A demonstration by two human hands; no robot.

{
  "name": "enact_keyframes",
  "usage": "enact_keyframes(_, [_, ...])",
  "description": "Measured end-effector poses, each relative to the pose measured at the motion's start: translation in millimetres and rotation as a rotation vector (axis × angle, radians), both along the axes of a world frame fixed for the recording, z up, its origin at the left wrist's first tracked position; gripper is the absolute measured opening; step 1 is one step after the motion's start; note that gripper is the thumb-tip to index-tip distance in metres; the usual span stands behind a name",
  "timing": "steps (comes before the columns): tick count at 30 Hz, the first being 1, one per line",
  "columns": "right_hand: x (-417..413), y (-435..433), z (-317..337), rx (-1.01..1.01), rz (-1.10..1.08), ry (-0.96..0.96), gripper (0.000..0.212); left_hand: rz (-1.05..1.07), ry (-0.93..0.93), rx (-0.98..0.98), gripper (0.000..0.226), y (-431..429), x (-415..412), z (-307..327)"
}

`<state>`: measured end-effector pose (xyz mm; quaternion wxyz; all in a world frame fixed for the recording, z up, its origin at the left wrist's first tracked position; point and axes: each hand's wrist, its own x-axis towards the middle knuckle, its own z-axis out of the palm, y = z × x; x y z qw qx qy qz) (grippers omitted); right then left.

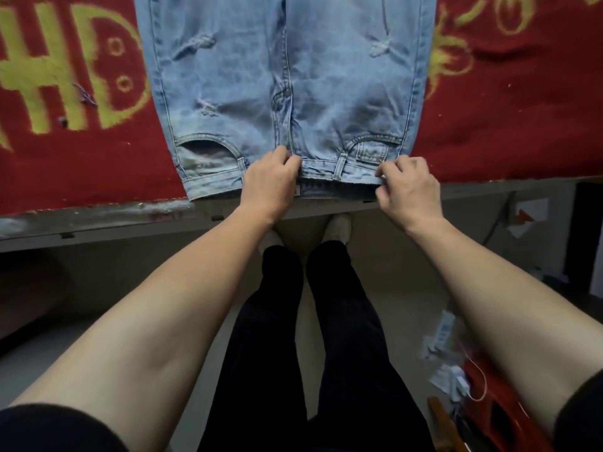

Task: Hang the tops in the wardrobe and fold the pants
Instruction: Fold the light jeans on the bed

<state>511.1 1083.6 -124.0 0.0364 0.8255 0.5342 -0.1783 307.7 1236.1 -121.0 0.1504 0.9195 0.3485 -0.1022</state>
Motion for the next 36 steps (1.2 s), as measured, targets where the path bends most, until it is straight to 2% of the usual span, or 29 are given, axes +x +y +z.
enact_keyframes(2, [3,-7,2,0.068,0.033,-0.002,0.015,0.014,-0.039,-0.006,0.008,-7,-1,7])
enact_keyframes(4, [3,-14,4,0.092,0.090,-0.001,0.013,-0.012,-0.090,-0.046,0.015,-19,-8,13])
enact_keyframes(8, [10,-12,5,-0.053,0.114,0.103,0.015,-0.018,0.052,-0.218,0.007,-45,-32,13])
enact_keyframes(11, [23,1,3,-0.237,0.158,0.194,0.021,0.061,0.053,-0.093,0.012,-43,-31,9])
enact_keyframes(15, [33,9,0,-0.306,0.192,0.253,0.025,0.003,-0.028,0.065,0.030,-16,0,-1])
enact_keyframes(19, [33,5,-1,-0.247,0.159,0.276,0.020,-0.018,0.001,0.004,0.013,-1,19,-4])
enact_keyframes(23, [27,-1,0,-0.116,0.205,0.252,0.014,0.066,-0.118,0.046,0.012,-15,17,4])
enact_keyframes(25, [27,2,2,-0.225,0.283,0.263,0.014,0.062,0.006,-0.035,0.009,-25,10,3])
enact_keyframes(27, [33,16,4,-0.418,0.343,0.318,0.018,0.055,0.196,-0.161,0.010,-30,6,-1])
enact_keyframes(28, [38,26,6,-0.505,0.329,0.366,0.019,0.061,0.233,-0.176,0.012,-30,7,-3])
enact_keyframes(30, [50,46,10,-0.575,0.108,0.542,0.021,0.103,0.257,-0.186,0.019,-29,17,-1])
enact_keyframes(31, [58,55,11,-0.522,-0.047,0.600,0.023,0.125,0.258,-0.192,0.024,-29,24,0])
enact_keyframes(33, [75,70,9,-0.302,-0.307,0.545,0.030,0.150,0.207,-0.196,0.029,-30,40,2])
enact_keyframes(36, [102,90,2,0.012,-0.692,0.443,0.024,0.144,-0.007,-0.222,0.026,-42,69,7])
